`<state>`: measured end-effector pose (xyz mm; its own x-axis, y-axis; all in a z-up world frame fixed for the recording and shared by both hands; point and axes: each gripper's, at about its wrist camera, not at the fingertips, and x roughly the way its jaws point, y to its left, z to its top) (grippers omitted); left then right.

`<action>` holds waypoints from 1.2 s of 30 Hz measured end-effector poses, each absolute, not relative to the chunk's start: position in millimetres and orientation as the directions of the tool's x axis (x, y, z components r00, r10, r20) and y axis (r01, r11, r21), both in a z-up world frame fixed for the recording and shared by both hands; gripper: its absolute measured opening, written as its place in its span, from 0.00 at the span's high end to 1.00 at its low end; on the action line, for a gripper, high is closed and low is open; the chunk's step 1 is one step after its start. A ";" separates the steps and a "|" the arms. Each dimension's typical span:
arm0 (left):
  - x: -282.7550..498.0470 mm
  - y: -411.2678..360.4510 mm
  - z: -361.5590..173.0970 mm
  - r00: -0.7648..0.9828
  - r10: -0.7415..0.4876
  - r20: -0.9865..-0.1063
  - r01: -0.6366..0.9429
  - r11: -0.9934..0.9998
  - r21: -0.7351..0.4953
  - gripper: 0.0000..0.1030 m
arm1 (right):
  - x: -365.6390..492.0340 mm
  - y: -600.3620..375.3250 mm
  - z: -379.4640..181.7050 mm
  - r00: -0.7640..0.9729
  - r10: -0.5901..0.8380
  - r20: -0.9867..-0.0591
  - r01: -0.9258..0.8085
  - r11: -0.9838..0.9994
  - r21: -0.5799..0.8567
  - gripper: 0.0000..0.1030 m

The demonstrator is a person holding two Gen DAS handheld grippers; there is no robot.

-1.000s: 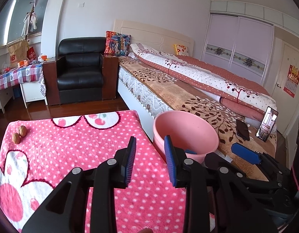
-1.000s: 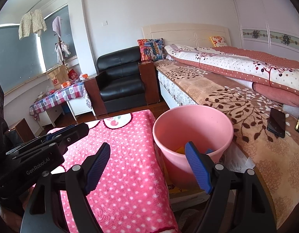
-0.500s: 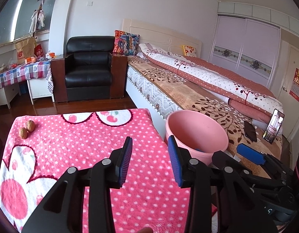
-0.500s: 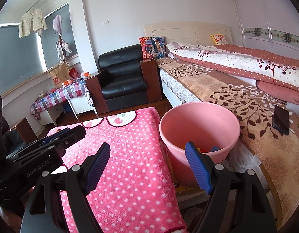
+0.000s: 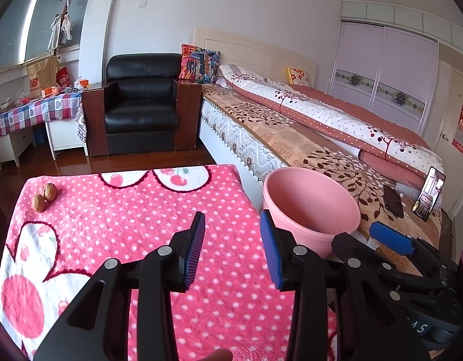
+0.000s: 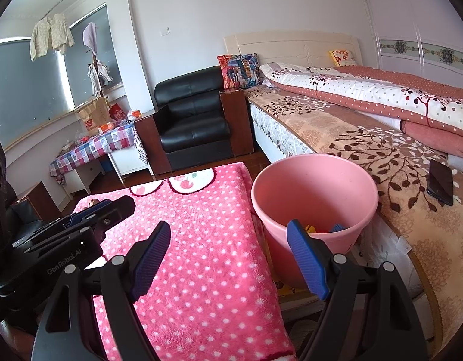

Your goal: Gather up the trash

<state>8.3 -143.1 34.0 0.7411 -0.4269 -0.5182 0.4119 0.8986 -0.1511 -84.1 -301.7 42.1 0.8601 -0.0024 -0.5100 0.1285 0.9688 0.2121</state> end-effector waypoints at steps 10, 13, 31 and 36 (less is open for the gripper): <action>9.0 -144.7 32.5 0.740 -0.426 -0.521 0.414 0.898 -0.147 0.63 | -81.7 -303.2 39.0 0.858 -0.002 -0.514 0.135 0.966 0.222 0.24; 9.2 -145.1 31.7 0.739 -0.426 -0.522 0.414 0.898 -0.147 0.63 | -81.7 -304.3 39.5 0.859 -0.001 -0.512 0.134 0.966 0.223 0.24; 11.9 -143.5 29.2 0.740 -0.419 -0.526 0.410 0.901 -0.141 0.63 | -80.8 -307.8 42.1 0.863 0.000 -0.505 0.132 0.965 0.225 0.24; 11.6 -142.3 30.1 0.752 -0.409 -0.517 0.401 0.906 -0.133 0.63 | -80.7 -308.1 42.0 0.863 0.000 -0.505 0.131 0.965 0.225 0.24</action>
